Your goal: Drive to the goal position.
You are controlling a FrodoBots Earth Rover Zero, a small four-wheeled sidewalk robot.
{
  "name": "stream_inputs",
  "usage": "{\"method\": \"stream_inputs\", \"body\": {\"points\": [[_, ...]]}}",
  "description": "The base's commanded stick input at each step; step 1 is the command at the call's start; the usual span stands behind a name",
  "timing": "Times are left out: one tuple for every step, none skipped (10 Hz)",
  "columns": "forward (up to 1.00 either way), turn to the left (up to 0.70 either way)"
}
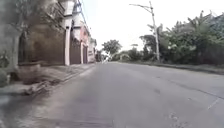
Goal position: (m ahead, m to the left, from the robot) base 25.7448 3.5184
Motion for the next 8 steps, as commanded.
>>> {"method": "stream_inputs", "body": {"points": [[1.0,0.0],[1.0,0.0],[1.0,0.0],[1.0,0.0],[1.0,0.0],[1.0,0.0],[1.0,0.0],[1.0,0.0]]}}
